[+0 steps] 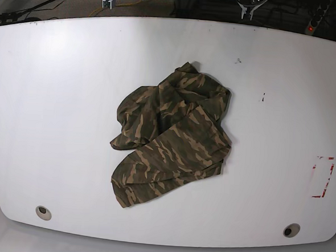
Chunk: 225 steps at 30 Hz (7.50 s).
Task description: Fold the T-shirt properly
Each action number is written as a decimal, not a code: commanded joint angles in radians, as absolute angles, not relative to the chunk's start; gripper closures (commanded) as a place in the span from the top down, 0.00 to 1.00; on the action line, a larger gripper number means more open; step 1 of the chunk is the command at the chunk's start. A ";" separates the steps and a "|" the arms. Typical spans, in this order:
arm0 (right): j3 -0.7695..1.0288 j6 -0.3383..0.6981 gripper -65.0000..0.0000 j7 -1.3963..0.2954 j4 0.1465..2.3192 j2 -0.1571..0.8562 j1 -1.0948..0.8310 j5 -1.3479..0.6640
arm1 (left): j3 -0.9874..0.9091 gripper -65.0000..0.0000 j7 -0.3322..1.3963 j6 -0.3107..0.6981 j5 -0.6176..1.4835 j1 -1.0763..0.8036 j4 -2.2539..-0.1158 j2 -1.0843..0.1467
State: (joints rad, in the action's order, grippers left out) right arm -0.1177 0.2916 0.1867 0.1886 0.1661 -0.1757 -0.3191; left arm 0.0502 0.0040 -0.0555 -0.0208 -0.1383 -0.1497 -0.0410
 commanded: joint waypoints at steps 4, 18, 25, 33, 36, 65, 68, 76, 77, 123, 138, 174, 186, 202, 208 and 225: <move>-0.117 0.292 0.33 0.191 0.189 0.139 -0.171 -0.320 | 0.051 0.63 -0.001 -0.058 -0.019 -0.137 -0.156 -0.042; -0.174 0.292 0.32 0.193 0.193 0.136 -0.176 -0.318 | 0.050 0.63 -0.001 -0.058 -0.019 -0.140 -0.156 -0.041; -0.186 0.289 0.32 0.205 0.325 0.140 -0.263 -0.321 | 0.048 0.63 -0.002 -0.058 -0.018 -0.206 -0.271 -0.044; -0.186 0.289 0.32 0.199 0.467 0.153 -0.357 -0.332 | 0.048 0.62 0.005 -0.061 -0.019 -0.397 -0.581 -0.045; -0.186 0.289 0.32 0.183 0.536 0.163 -0.404 -0.332 | 0.048 0.62 0.005 -0.061 -0.019 -0.458 -0.671 -0.065; 0.097 0.295 0.32 0.005 1.590 0.255 -1.069 -0.332 | -0.151 0.62 0.005 -0.058 -0.019 -1.130 -1.770 -0.105; 0.140 0.300 0.32 0.005 1.673 0.254 -1.125 -0.332 | -0.153 0.62 0.005 -0.058 -0.019 -1.184 -1.857 -0.105; 0.213 0.300 0.32 0.005 1.896 0.254 -1.221 -0.334 | -0.231 0.62 -0.001 -0.058 -0.016 -1.273 -2.015 -0.062; 0.220 0.300 0.32 0.005 1.919 0.254 -1.225 -0.334 | -0.245 0.62 -0.001 -0.058 -0.016 -1.274 -2.017 -0.050; 0.237 0.395 0.57 -0.598 1.963 0.180 -0.232 -0.328 | -0.151 0.84 0.127 -0.010 -0.025 -0.680 -1.998 -0.087; 0.236 0.417 0.57 -0.702 1.547 0.163 0.182 -0.335 | -0.113 0.83 0.127 -0.004 -0.027 -0.657 -1.997 -0.087; 0.243 0.403 0.57 -0.437 0.421 0.119 0.757 -0.323 | -0.091 0.83 0.128 -0.004 -0.028 -0.654 -1.989 -0.090; 0.239 0.311 0.55 -0.318 0.421 0.076 0.759 -0.323 | -0.091 0.83 0.128 -0.004 -0.028 -0.656 -1.989 -0.093; 0.236 0.308 0.00 -0.323 0.427 0.084 0.760 -0.323 | -0.027 0.84 0.294 -0.004 -0.027 -0.579 -1.995 -0.093; 0.236 0.328 0.00 -0.364 0.447 0.084 0.766 -0.323 | 0.030 0.84 0.367 0.018 -0.027 -0.522 -1.994 -0.093; 0.236 0.371 0.00 -0.618 0.892 0.085 0.730 -0.323 | 0.137 0.84 0.463 0.136 -0.028 -0.338 -1.848 -0.090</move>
